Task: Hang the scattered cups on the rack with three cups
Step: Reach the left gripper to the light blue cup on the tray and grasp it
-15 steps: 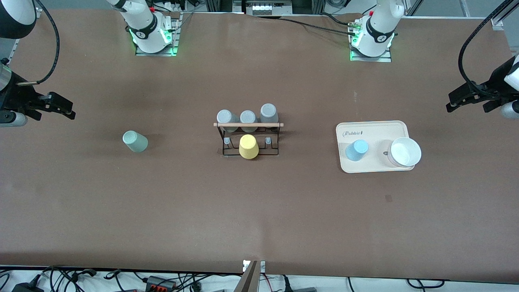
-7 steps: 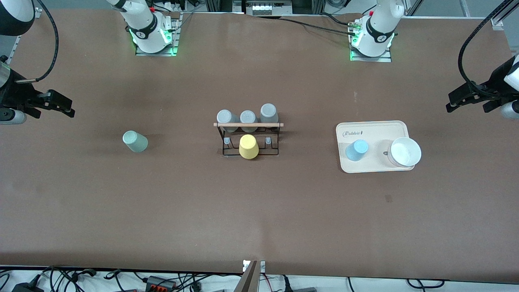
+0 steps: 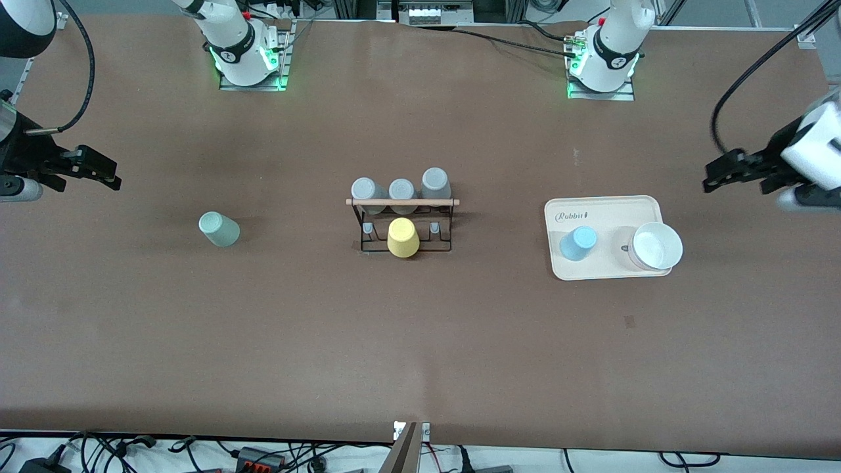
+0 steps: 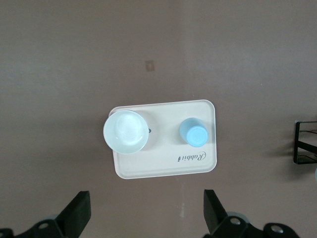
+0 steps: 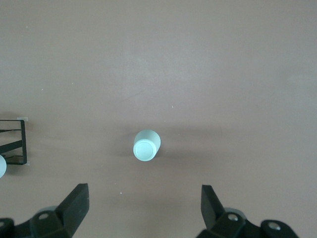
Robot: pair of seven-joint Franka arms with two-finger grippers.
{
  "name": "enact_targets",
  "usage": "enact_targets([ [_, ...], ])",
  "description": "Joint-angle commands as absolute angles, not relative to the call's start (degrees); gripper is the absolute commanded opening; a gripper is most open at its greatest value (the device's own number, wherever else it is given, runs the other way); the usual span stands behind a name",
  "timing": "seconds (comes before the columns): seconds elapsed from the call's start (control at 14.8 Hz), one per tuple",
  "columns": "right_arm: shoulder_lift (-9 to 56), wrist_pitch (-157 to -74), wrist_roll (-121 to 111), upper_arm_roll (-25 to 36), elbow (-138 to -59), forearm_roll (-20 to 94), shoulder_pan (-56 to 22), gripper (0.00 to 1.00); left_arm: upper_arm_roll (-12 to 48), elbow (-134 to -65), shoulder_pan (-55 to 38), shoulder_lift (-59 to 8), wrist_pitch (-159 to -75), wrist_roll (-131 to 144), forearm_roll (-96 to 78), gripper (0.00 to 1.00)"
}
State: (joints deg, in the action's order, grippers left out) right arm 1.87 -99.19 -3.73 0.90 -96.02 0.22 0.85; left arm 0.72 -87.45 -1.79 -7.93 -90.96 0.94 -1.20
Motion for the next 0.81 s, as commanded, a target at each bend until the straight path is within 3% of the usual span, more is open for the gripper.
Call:
enact_targets([
  [0.0,1.2,-98.7,-4.3,-0.1,-96.0,-0.3,1.9,1.0,0.9,-87.4,-3.9,-11.9,-91.3,0.8,-1.5,1.0],
  [0.14,1.5,-98.6,-4.3,-0.1,-95.6,-0.3,1.9,1.0,1.1,-88.8,-4.6,-13.3,-93.2,0.8,-2.0,1.0],
  [0.74,2.3,-98.4,-4.7,-0.1,-95.3,-0.3,1.9,1.0,5.0,-112.9,-5.9,-14.2,-119.4,13.6,-2.0,1.0],
])
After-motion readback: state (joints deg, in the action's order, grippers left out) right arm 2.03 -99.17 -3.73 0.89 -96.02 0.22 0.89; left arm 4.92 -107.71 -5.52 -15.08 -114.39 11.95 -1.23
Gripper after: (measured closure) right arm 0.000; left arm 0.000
